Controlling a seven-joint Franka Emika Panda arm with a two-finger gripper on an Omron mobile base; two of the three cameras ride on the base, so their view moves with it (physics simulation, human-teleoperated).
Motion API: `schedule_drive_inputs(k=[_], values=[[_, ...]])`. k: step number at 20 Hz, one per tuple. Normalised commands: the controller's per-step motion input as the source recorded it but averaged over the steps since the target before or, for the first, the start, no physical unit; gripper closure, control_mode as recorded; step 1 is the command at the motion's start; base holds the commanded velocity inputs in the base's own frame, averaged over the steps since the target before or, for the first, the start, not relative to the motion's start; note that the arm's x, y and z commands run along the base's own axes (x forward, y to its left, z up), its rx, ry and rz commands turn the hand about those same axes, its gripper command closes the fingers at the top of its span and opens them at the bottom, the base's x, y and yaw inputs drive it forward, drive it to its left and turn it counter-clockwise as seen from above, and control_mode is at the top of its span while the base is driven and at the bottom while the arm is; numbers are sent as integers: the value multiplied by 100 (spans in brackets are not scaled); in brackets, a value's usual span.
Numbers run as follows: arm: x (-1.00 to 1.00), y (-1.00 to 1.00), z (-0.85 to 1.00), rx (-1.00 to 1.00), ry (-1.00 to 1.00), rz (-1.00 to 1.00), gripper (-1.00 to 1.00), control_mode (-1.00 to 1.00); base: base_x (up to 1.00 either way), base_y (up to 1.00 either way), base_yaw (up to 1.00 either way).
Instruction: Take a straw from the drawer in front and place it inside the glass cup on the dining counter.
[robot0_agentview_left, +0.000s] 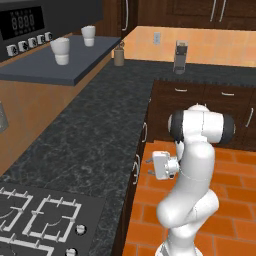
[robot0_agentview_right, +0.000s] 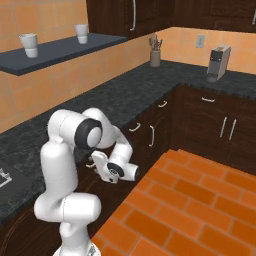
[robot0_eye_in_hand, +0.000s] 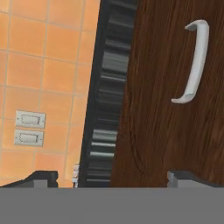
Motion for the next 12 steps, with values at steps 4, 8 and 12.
schedule_drive_inputs(k=[4, 8, 12], values=[[26, 21, -27, 0, -1, 0, -100, -100, 0, 0, 0], [34, 21, -36, 0, 0, 0, -100, -100, 0, 0, 0], [42, 26, -25, 0, 0, 0, -100, -100, 0, 0, 0]])
